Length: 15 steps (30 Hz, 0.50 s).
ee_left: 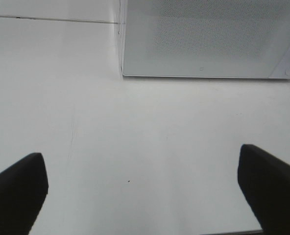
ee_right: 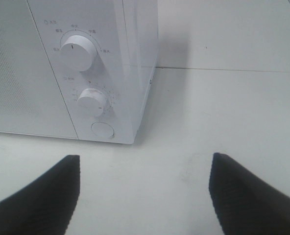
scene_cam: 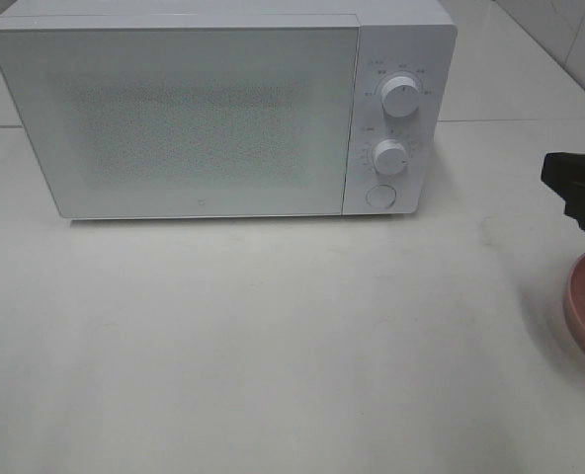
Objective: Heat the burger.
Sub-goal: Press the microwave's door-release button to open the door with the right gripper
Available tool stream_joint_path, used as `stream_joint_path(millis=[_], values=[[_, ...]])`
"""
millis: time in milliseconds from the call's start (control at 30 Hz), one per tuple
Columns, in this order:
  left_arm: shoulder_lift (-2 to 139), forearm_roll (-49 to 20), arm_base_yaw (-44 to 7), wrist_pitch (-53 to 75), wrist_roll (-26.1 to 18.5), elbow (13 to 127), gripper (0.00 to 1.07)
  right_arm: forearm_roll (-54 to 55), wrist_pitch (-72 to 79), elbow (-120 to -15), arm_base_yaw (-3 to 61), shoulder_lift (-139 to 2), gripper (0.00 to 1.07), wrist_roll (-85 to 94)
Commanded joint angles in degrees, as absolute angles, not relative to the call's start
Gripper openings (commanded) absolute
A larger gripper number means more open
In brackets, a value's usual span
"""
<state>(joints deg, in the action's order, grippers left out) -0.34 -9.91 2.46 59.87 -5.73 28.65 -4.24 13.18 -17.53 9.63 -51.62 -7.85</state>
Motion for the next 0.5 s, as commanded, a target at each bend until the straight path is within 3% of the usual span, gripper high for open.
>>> stream_joint_path(millis=[33, 500], values=[[-1.7, -10.3, 2.3, 59.3, -5.7, 28.4, 0.98, -4.2, 20.0, -17.4, 9.5, -56.8, 0.73, -8.3], [-1.7, -10.3, 2.3, 59.3, -5.7, 28.4, 0.98, -4.2, 40.0, -17.4, 9.5, -73.0, 0.73, -8.3]])
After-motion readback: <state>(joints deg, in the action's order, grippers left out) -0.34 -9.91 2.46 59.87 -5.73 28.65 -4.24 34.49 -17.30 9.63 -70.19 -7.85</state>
